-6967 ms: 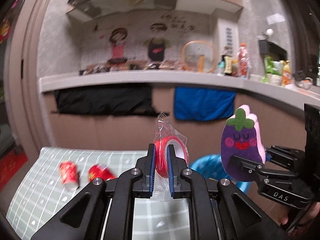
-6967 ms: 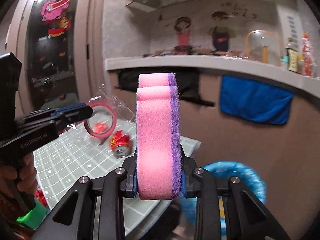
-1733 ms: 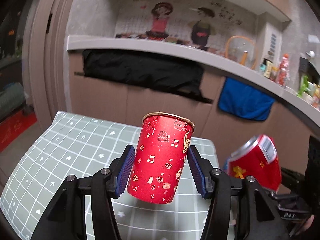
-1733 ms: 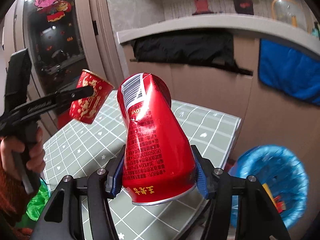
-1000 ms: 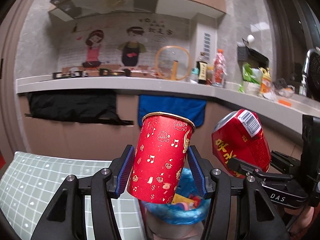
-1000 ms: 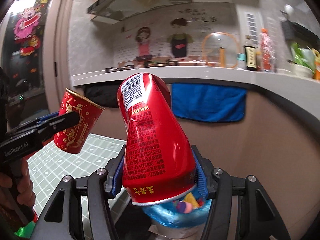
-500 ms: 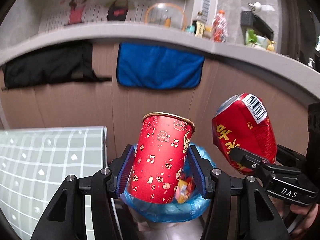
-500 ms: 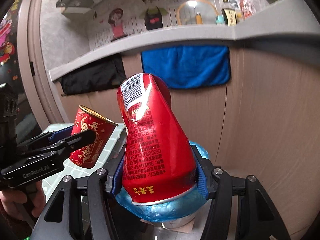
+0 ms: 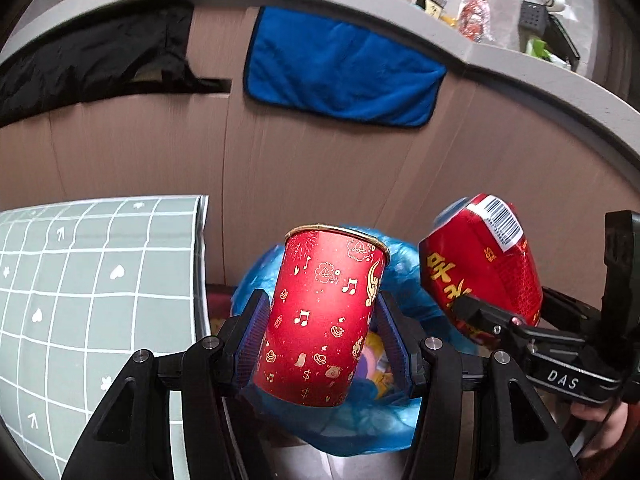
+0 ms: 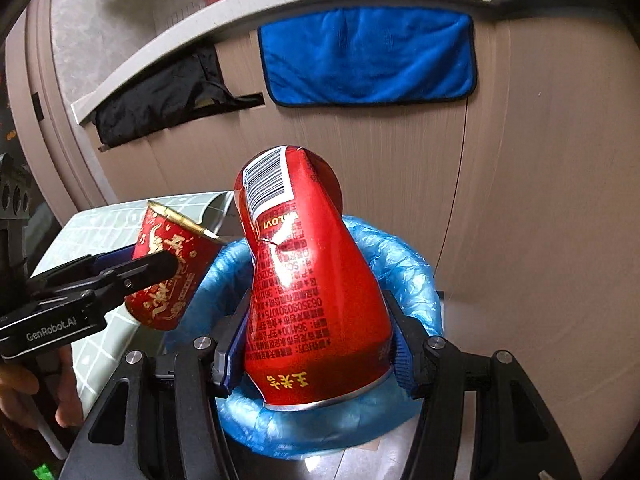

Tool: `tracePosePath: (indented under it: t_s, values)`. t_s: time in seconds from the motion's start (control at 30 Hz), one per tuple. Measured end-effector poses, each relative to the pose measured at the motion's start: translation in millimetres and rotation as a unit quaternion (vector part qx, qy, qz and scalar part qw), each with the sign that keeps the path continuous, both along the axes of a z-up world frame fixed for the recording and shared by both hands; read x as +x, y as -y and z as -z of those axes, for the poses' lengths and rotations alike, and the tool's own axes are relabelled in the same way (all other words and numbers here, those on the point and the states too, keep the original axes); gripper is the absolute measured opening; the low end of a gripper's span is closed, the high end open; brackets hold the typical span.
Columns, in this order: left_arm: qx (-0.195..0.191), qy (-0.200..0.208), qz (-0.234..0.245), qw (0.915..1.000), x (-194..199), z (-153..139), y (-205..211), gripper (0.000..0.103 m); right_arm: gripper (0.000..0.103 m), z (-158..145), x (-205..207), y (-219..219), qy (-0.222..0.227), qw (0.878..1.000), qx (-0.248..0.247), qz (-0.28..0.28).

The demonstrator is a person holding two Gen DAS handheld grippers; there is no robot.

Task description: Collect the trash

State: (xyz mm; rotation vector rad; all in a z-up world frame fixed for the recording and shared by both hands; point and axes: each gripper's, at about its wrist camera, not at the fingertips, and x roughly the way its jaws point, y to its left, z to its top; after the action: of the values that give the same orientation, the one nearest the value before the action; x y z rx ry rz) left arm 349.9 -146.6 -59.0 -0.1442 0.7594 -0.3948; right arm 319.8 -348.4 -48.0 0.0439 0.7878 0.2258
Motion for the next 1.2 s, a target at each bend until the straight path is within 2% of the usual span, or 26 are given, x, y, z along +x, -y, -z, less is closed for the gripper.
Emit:
tracePosePath:
  t_s: [0.17, 0.4, 0.53, 0.7, 0.83, 0.9, 0.97, 1.03, 1.2]
  values:
    - [0.012, -0.005, -0.005, 0.9999, 3.9, 8.3, 0.9, 0.056, 0.055, 8.5, 12.3, 0.2, -0.012, 1.000, 0.002, 0.006]
    - [0.021, -0.034, 0.001, 0.9992, 17.8, 19.9, 11.5, 0.057, 0.057, 18.2, 19.5, 8.8, -0.035, 0.999, 0.015, 0.023]
    - [-0.018, -0.048, 0.008, 0.9987, 23.8, 18.2, 6.0, 0.059, 0.057, 18.6, 16.3, 12.4, -0.029, 0.999, 0.018, 0.037]
    - [0.000, -0.021, 0.008, 0.9997, 13.2, 1.6, -0.8, 0.059, 0.058, 7.9, 6.4, 20.2, -0.014, 0.998, 0.044, 0.047]
    - [0.028, 0.005, -0.011, 0.9995, -23.9, -12.0, -20.1, 0.059, 0.057, -2.5, -14.2, 15.3, -0.003, 0.998, 0.044, 0.044]
    - [0.044, 0.045, -0.048, 0.9969, -53.5, -22.9, -34.2, 0.059, 0.051, -9.9, -33.9, 10.0, 0.010, 0.998, 0.040, 0.046]
    - [0.044, 0.072, -0.065, 0.9943, -85.0, -34.2, -46.6, 0.059, 0.047, -16.8, -53.6, 5.7, 0.019, 0.998, 0.051, 0.042]
    - [0.041, 0.087, -0.070, 0.9929, -116.5, -42.6, -57.7, 0.059, 0.047, -27.8, -82.3, -3.5, 0.037, 0.997, 0.056, 0.033]
    - [0.068, 0.110, -0.066, 0.9894, -198.8, -60.1, -77.3, 0.059, 0.047, -53.5, -157.6, -36.4, 0.085, 0.996, 0.024, 0.024]
